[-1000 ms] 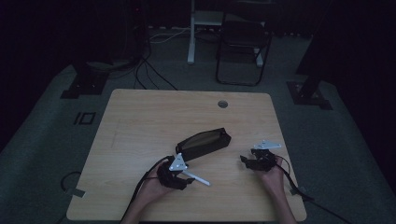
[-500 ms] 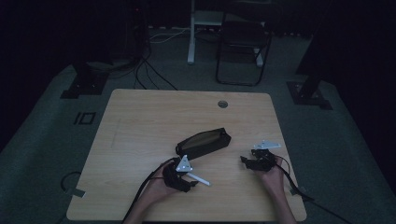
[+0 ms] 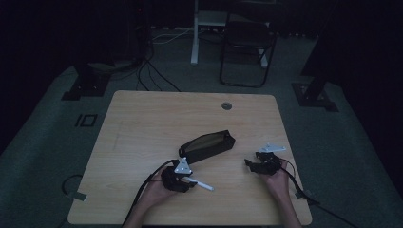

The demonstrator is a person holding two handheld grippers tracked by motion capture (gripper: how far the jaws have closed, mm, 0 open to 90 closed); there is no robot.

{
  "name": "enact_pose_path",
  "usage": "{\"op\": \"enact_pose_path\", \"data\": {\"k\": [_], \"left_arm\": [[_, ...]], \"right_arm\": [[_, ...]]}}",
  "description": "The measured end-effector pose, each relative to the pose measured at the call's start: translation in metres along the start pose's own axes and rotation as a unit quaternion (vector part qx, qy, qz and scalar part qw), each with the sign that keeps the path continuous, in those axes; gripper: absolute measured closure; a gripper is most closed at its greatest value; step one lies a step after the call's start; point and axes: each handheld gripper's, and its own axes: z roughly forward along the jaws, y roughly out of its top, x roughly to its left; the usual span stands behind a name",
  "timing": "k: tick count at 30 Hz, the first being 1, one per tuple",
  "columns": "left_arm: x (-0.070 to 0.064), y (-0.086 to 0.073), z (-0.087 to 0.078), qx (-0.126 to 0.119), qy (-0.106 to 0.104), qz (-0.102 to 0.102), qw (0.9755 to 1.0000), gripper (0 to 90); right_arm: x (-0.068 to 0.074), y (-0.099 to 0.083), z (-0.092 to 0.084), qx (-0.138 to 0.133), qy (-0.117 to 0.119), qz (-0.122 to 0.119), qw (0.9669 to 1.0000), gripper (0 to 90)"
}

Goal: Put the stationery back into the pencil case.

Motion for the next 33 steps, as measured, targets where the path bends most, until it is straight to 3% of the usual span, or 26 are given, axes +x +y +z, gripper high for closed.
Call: {"op": "enact_pose_path", "data": {"k": [17, 33], "left_arm": [[-0.0034, -0.0007, -0.0047, 0.013, 0.001, 0.001, 0.9999, 77.3], [-0.0072, -0.0022, -0.0056, 0.011, 0.011, -0.014, 0.9998, 78.4]], "right_arm": [[-0.0007, -0.0036, 0.0006, -0.013, -0.001, -0.012, 0.9998, 36.5], [-0.0033, -0.0054, 0.0014, -0.022, 0.001, -0.013, 0.9997, 36.5]]}}
